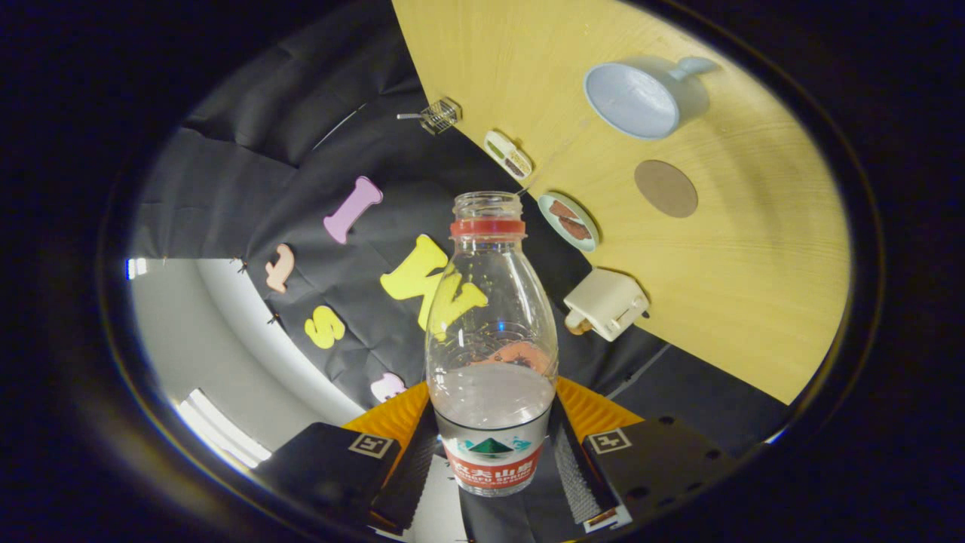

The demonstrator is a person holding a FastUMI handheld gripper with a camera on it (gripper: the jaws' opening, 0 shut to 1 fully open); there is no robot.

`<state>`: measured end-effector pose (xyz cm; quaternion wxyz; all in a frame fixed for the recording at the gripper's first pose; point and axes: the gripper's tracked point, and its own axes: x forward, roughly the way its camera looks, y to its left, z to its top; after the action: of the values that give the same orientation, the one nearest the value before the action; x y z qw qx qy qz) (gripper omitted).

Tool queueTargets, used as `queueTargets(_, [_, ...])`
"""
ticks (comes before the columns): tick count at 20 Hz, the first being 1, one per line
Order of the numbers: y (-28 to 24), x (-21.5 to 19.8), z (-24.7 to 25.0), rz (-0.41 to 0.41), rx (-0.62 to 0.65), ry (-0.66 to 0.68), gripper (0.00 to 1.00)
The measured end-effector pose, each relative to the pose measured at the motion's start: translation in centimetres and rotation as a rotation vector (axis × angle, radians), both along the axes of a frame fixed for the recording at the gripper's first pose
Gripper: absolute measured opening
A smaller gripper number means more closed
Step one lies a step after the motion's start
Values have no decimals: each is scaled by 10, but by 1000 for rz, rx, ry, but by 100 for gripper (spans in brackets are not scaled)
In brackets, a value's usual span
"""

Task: Take the bottle from table, then pour the juice into the cup, finally place the bottle on the coaster

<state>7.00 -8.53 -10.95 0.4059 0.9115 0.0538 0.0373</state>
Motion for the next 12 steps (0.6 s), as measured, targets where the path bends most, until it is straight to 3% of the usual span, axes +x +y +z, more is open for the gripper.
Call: queueTargets(12, [3,5,-3,14,-9,2,78])
